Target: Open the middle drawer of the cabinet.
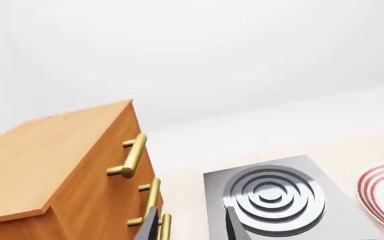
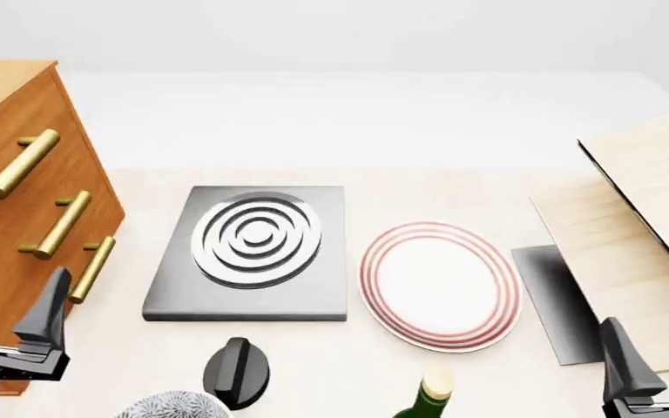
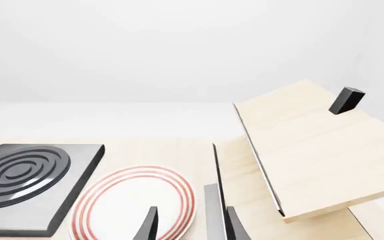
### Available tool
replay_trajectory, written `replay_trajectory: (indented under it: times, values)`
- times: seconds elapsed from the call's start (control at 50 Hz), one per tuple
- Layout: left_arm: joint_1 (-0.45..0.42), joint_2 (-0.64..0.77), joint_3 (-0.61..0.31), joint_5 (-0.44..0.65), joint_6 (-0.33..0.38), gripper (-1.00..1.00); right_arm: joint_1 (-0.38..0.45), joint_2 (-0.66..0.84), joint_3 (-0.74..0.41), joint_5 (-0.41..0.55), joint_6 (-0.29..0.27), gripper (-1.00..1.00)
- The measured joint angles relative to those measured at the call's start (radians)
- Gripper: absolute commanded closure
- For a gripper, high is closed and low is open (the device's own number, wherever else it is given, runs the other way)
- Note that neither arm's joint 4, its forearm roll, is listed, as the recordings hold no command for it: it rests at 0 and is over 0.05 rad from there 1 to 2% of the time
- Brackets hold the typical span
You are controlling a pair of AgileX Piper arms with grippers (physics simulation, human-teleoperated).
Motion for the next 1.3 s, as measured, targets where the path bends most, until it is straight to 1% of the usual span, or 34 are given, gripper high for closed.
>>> replay_trajectory:
  times: [0.12,0.4,0.6,0.82,0.92,1.3]
  values:
    - [-0.007,0.038,-0.008,-0.027,0.035,-1.0,0.0,0.0,0.0,0.0,0.0,-1.0]
    - [-0.016,0.109,-0.029,-0.067,0.152,-1.0,0.0,0.0,0.0,0.0,0.0,-1.0]
    - [0.004,0.103,-0.035,-0.065,0.236,-1.0,0.0,0.0,0.0,0.0,0.0,-1.0]
    - [0.016,0.11,-0.019,-0.077,0.324,-1.0,0.0,0.0,0.0,0.0,0.0,-1.0]
    - [0.016,0.146,-0.01,-0.109,0.356,-1.0,0.0,0.0,0.0,0.0,0.0,-1.0]
    - [0.028,0.417,0.011,-0.358,0.477,-1.0,0.0,0.0,0.0,0.0,0.0,-1.0]
